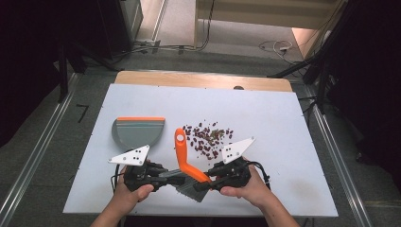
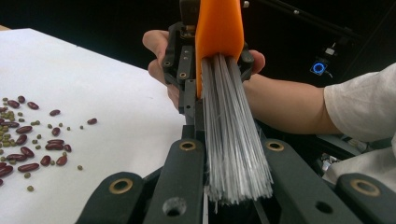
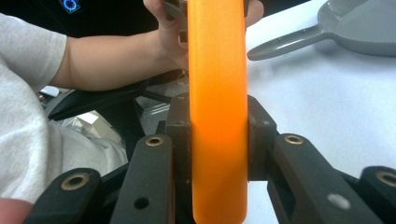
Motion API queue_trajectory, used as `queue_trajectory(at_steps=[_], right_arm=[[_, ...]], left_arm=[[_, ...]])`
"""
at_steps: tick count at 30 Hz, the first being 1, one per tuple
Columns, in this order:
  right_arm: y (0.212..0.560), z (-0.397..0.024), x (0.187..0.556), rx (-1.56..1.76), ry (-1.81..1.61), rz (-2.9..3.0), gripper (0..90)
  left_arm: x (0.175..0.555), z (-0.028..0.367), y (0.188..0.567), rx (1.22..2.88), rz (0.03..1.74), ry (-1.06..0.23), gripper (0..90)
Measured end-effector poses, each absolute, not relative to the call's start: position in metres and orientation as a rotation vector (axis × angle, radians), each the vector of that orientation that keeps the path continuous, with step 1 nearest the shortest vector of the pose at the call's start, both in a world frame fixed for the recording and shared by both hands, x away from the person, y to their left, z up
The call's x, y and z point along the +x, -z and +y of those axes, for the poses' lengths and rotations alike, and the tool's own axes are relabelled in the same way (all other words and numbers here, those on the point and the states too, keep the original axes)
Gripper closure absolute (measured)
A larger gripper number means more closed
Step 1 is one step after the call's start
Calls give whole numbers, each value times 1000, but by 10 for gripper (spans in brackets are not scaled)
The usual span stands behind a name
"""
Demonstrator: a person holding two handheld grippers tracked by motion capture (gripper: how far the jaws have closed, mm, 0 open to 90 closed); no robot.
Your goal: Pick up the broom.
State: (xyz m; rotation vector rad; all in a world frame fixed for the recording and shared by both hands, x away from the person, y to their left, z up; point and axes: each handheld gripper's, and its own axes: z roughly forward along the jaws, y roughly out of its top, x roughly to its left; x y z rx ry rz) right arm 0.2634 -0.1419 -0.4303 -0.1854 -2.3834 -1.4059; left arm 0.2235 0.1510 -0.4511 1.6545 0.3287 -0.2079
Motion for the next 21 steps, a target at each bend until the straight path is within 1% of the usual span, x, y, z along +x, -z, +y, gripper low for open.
queue_trajectory(at_steps=[4,7,9,13,15,19,21], right_arm=[[430,-141,263,-197,1412,-2379,671],[429,-139,264,-217,1406,-2399,578],[429,-140,265,-216,1416,-2407,577],[427,-140,263,-219,1432,-2429,595],[427,-140,263,-218,1431,-2426,642],[427,-138,262,-201,1408,-2426,679],[426,-138,260,-186,1405,-2444,683]], left_arm=[[223,152,451,1653,331,208,859],[223,150,451,1661,324,202,859],[223,149,451,1660,324,202,859],[223,150,451,1661,330,195,859],[223,151,451,1662,334,187,860],[223,151,452,1667,334,196,859],[224,151,452,1663,325,212,858]])
